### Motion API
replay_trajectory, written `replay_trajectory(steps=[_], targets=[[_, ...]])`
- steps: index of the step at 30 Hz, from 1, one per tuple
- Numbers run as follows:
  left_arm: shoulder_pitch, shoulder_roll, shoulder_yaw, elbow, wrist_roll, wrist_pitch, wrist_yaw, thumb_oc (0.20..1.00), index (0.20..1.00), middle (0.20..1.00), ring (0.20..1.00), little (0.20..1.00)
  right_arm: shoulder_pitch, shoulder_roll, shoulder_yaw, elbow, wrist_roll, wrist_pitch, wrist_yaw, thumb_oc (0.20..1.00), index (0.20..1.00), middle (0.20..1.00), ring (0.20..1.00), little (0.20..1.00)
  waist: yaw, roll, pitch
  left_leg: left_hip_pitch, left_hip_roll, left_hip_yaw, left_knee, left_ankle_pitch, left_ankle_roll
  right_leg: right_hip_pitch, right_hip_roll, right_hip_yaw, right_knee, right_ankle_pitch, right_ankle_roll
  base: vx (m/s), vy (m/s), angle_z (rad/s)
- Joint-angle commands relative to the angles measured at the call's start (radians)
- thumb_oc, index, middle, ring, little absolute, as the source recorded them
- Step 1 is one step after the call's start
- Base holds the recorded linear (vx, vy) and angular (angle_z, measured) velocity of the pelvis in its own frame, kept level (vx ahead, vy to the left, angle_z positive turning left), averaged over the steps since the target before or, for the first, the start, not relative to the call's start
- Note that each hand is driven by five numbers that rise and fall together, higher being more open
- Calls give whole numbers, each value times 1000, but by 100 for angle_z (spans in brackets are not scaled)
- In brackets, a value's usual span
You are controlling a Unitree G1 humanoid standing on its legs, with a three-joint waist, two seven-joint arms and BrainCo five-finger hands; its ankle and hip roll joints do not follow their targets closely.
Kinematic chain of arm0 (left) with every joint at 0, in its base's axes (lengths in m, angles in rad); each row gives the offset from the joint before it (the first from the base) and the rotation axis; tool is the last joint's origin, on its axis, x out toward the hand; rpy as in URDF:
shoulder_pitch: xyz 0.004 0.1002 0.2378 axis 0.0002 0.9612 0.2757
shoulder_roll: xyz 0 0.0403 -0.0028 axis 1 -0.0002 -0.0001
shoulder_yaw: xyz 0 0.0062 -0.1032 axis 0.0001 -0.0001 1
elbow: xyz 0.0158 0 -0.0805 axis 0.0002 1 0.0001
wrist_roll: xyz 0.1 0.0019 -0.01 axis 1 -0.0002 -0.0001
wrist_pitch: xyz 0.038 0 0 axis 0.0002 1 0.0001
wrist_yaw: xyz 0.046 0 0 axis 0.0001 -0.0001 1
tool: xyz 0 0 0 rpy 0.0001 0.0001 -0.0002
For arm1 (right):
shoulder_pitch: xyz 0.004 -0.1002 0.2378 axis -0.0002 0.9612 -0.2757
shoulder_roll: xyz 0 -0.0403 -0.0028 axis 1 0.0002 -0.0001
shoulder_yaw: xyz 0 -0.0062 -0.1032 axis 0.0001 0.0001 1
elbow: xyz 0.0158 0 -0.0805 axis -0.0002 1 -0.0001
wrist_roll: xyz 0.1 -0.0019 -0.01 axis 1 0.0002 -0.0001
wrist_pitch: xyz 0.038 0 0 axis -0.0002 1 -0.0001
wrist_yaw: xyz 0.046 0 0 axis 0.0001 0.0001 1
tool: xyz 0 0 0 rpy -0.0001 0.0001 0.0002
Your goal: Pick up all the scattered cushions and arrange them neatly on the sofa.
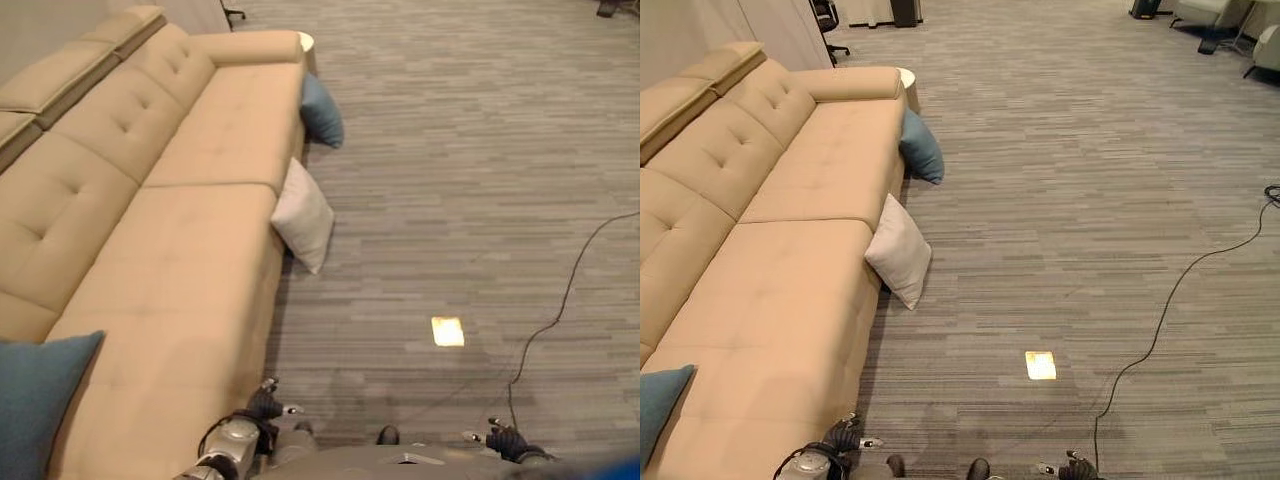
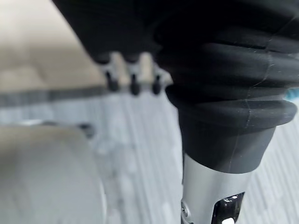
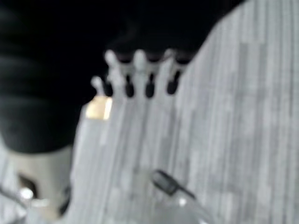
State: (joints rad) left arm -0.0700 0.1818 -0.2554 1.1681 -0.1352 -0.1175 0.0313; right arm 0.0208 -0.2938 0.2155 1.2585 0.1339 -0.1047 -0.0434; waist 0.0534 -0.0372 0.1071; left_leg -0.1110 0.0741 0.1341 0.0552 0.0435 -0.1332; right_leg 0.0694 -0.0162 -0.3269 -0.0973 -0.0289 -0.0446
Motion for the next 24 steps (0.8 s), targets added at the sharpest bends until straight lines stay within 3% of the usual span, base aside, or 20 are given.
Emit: replay_trajectory(steps=[1,2,4,8,9,10,11,12,14,15,16,19,20,21,22,23,24], targets=[[-46,-4,-10,8,1,-17,16,1000,1000,1000,1000,1000,-66,-16,18,4,17,-26,-11,1000,1000,1000,1000,1000,41,-6,47,-55,-50,35,8,41,45,21,-30,-4,47,27,173,320,-58,-53],[-45,-5,4,-6,-33,-19,24,1000,1000,1000,1000,1000,-75,-12,30,-4,14,-29,-16,1000,1000,1000,1000,1000,66,-6,52,-75,-55,33,-2,63,48,50,-1,28,51,-1,164,319,-58,-51],[-43,-2,7,-12,-41,-21,30,1000,1000,1000,1000,1000,-77,-6,33,-8,13,-28,-16,1000,1000,1000,1000,1000,72,-9,47,-66,-57,28,7,52,53,61,-1,39,62,-18,162,297,-2,-54],[-42,6,-4,-34,-41,-19,29,1000,1000,1000,1000,1000,-79,7,39,-20,-2,-27,-13,1000,1000,1000,1000,1000,86,-16,23,-24,-77,32,30,7,93,67,-32,42,188,-56,178,360,79,-59],[-42,11,-5,-42,-45,-18,29,1000,1000,1000,1000,1000,-83,8,35,-25,1,-28,-12,1000,1000,1000,1000,1000,88,-14,22,-4,-83,40,28,-9,111,32,-56,36,289,-30,201,223,88,-30],[-52,19,-18,-47,-43,-16,26,1000,1000,1000,1000,1000,-96,4,34,-36,2,-28,-9,1000,1000,1000,1000,1000,72,-7,35,34,-85,48,23,-27,131,-59,-86,34,444,62,259,222,89,-28],[-52,19,-18,-47,-43,-16,26,1000,1000,1000,1000,1000,-96,4,34,-36,2,-27,-9,1000,1000,1000,1000,1000,73,-8,35,34,-87,49,23,-28,132,-62,-89,36,449,60,260,198,91,-37],[-62,22,-26,-50,-38,-16,27,1000,1000,1000,1000,1000,-106,0,36,-42,-4,-27,-9,1000,1000,1000,1000,1000,64,0,48,56,-87,54,23,-42,146,-94,-108,22,535,101,283,122,81,-18],[-71,29,-34,-57,-35,-14,29,1000,1000,1000,1000,1000,-113,-3,34,-47,-13,-24,-14,1000,1000,1000,1000,1000,52,22,56,101,-81,63,11,-65,158,-140,-158,-42,616,120,276,295,98,22],[-67,34,-27,-57,-38,-14,28,1000,1000,1000,1000,1000,-109,-6,32,-51,-20,-23,-12,1000,1000,1000,1000,1000,50,32,51,142,-87,61,-13,-83,158,-156,-217,-117,564,100,248,315,43,9],[-66,34,-27,-57,-38,-14,28,1000,1000,1000,1000,1000,-108,-6,32,-51,-20,-23,-12,1000,1000,1000,1000,1000,49,32,53,145,-87,59,-14,-82,157,-152,-217,-119,564,98,248,307,-16,-25],[-64,33,-9,-34,-32,-16,25,1000,1000,1000,1000,1000,-106,-12,29,-55,-19,-26,-7,1000,1000,1000,1000,1000,45,30,49,173,-94,36,-38,-95,138,-175,-216,-128,385,80,222,291,-144,-6],[-61,29,5,-23,-30,-18,28,1000,1000,1000,1000,1000,-107,-12,25,-55,-11,-27,-9,1000,1000,1000,1000,1000,37,24,47,196,-98,18,-50,-109,124,-197,-210,-101,222,125,229,424,-232,12],[-62,27,6,-16,-28,-19,31,1000,1000,1000,1000,1000,-111,-9,25,-54,-7,-26,-10,1000,1000,1000,1000,1000,21,25,46,218,-98,3,-60,-119,118,-218,-191,-39,173,139,235,489,-242,13],[-63,25,9,-5,-27,-20,34,1000,1000,1000,1000,1000,-114,-8,28,-50,-8,-23,-9,1000,1000,1000,1000,1000,4,28,42,235,-99,-16,-60,-137,115,-242,-175,30,143,154,242,284,-108,16],[-64,25,10,-5,-27,-20,34,1000,1000,1000,1000,1000,-114,-8,28,-50,-8,-23,-9,1000,1000,1000,1000,1000,4,27,40,232,-101,-16,-59,-136,116,-244,-176,30,142,155,242,351,-146,42],[-59,20,8,1,-36,-23,33,1000,1000,1000,1000,1000,-114,-8,32,-42,-10,-18,-5,1000,1000,1000,1000,1000,-9,23,28,259,-103,-31,-49,-167,110,-239,-172,53,149,162,245,325,-152,52]])
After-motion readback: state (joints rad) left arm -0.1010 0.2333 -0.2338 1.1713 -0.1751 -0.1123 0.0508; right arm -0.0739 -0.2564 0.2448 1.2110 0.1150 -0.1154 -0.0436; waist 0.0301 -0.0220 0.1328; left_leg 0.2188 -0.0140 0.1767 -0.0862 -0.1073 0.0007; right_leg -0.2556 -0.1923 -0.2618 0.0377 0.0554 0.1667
